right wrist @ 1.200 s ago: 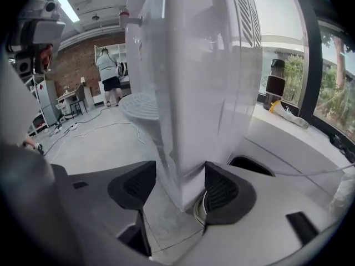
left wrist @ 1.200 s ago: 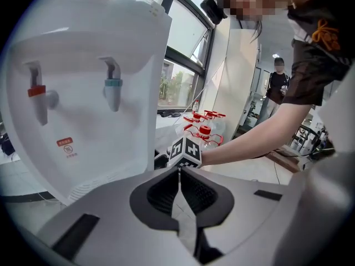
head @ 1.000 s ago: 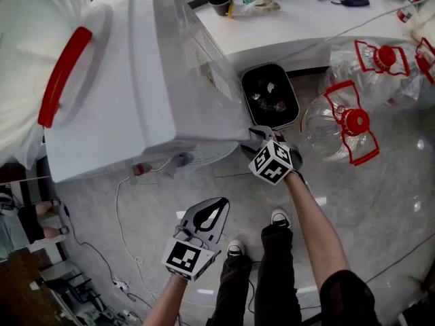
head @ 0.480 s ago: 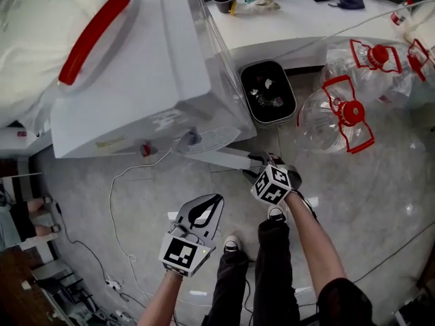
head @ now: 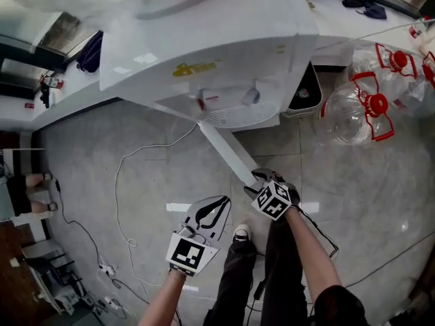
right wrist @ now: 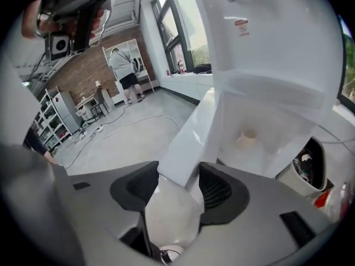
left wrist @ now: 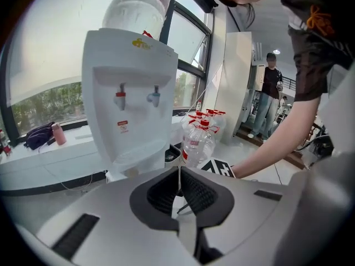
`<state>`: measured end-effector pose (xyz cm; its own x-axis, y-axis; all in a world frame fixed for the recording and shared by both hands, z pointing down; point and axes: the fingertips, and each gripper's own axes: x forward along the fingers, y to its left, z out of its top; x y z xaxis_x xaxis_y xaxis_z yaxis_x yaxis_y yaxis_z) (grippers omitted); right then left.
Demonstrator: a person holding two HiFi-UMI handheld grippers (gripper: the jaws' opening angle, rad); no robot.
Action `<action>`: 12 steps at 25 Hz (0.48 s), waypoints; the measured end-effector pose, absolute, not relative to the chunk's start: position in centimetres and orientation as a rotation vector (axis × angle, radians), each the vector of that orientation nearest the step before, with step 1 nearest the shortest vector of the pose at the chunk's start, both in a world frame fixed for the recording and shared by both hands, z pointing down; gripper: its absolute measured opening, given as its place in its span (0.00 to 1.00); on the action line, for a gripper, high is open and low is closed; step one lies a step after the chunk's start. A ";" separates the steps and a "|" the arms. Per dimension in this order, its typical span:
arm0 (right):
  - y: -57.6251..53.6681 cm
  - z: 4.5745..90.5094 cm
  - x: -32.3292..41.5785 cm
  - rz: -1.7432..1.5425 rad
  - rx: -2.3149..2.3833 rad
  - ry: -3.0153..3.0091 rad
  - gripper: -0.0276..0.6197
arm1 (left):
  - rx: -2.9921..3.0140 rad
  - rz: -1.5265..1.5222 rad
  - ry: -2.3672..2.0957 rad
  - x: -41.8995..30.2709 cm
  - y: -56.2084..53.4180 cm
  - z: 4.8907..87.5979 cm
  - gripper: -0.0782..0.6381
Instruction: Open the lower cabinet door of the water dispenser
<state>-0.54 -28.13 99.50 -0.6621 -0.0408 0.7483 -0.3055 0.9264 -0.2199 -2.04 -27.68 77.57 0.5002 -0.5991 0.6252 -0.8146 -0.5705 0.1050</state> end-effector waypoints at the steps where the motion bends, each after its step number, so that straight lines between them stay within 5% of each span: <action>1: -27.0 99.4 -1.8 0.432 0.227 -2.270 0.41 | 2.350 0.766 -1.183 -3.3 -26.7 77.5 0.14; 12: -20.0 99.1 -13.9 0.420 0.064 -2.262 0.41 | 2.227 0.739 -1.366 -14.6 -19.3 76.5 0.14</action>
